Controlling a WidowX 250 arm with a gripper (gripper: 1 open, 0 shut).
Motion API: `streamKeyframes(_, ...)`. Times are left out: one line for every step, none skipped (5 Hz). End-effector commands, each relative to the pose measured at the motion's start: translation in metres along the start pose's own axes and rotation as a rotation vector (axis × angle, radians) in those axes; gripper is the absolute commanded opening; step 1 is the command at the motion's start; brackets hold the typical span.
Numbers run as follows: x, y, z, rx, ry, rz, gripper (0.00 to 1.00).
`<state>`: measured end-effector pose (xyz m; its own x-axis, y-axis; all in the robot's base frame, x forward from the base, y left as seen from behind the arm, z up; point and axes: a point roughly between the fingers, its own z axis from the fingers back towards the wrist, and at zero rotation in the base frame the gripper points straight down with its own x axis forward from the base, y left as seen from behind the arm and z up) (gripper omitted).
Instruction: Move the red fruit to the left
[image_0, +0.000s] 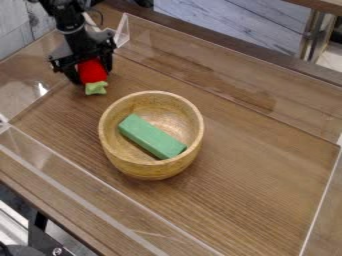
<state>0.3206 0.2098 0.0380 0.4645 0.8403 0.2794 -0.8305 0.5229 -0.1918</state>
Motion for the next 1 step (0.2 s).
streamKeyframes(0.0230,-0.0155,0.0285,-0.017,-0.075,0.037,1.00)
